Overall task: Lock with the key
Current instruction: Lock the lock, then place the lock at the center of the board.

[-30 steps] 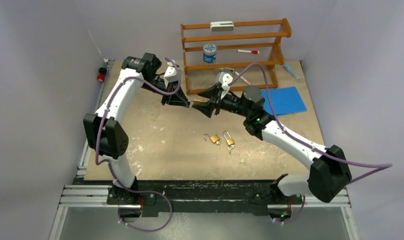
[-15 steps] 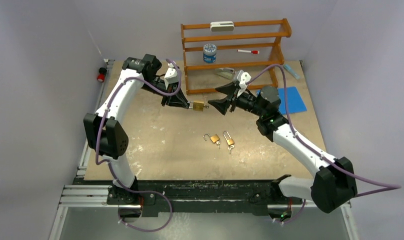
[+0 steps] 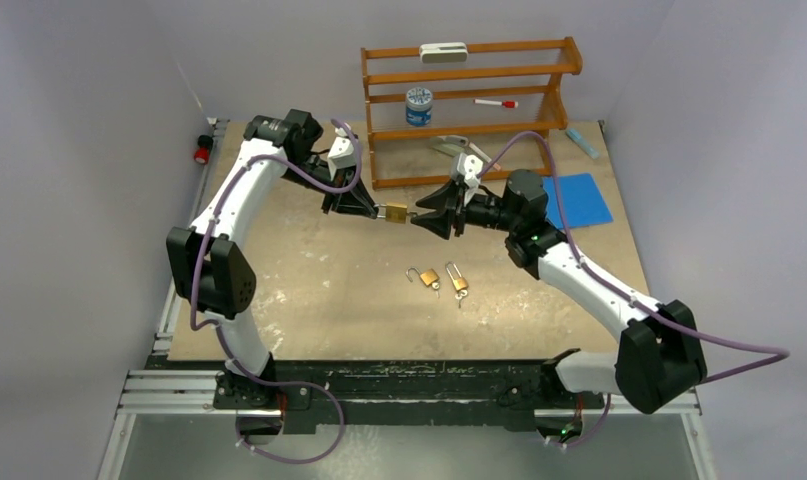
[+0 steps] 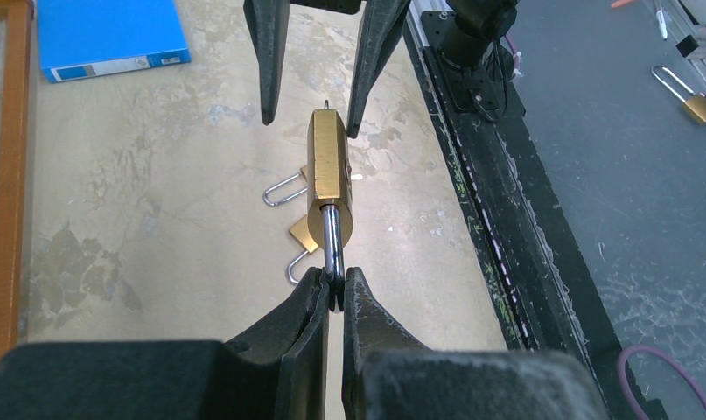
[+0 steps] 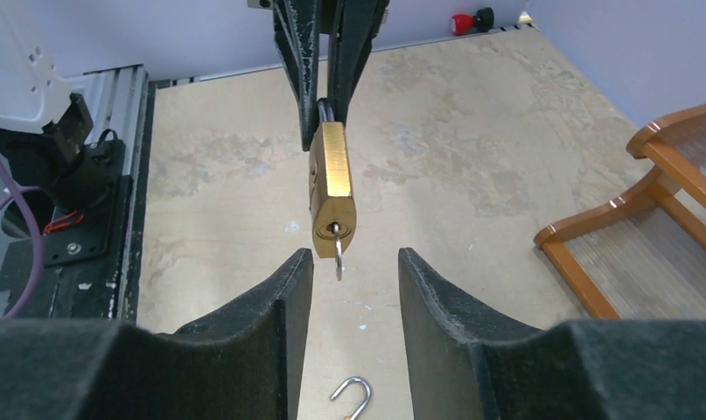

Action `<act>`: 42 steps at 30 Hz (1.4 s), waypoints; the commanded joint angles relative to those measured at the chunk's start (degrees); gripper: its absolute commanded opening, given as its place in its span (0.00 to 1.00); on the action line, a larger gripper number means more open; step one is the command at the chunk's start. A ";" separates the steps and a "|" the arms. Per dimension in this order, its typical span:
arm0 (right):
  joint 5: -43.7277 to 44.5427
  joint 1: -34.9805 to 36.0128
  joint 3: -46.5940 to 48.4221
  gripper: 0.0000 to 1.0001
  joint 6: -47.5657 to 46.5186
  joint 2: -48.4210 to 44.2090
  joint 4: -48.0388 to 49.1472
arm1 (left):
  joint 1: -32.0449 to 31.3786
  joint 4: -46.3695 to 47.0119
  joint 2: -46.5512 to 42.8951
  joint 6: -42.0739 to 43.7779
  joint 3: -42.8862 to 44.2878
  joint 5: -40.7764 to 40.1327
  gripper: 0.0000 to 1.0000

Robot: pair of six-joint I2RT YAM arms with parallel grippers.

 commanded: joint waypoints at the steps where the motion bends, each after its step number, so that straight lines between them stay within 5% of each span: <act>1: -3.44 0.10 3.41 0.41 0.05 0.55 2.20 | 0.02 -0.63 -3.17 1.25 0.34 3.86 0.00; 7: -5.12 0.15 4.74 0.24 0.55 2.15 3.28 | 0.02 -0.63 -3.03 1.12 0.38 3.77 0.00; 10: -5.24 0.15 5.04 0.00 0.55 2.57 3.08 | 0.02 -0.56 -2.80 1.03 0.44 3.82 0.00; 16: -2.79 -1.10 0.72 0.00 3.95 -0.70 5.95 | 0.02 -0.62 -0.79 -1.24 4.01 3.84 0.00; 25: 7.12 -9.18 -16.00 0.00 15.42 -11.03 29.08 | 0.23 -0.92 4.38 -8.36 17.52 3.63 0.00; 29: 11.50 -9.71 -17.59 0.00 14.24 -13.02 26.46 | 1.02 -0.98 7.11 -11.84 22.48 3.46 0.00; 37: 10.46 -9.79 -16.93 0.00 15.10 -10.27 26.57 | 1.57 1.48 23.43 -32.38 45.48 3.18 0.00; 40: 10.44 -9.86 -16.43 0.00 15.32 -9.46 26.64 | 1.40 16.33 26.12 -51.02 45.09 -1.81 0.00; 41: 10.49 -9.85 -16.24 0.00 15.32 -9.20 26.64 | 0.70 26.76 24.86 -61.20 41.93 -7.77 0.00; 42: 10.53 -9.86 -16.03 0.00 15.32 -8.94 26.69 | -0.64 42.89 20.86 -77.11 32.87 -25.35 0.00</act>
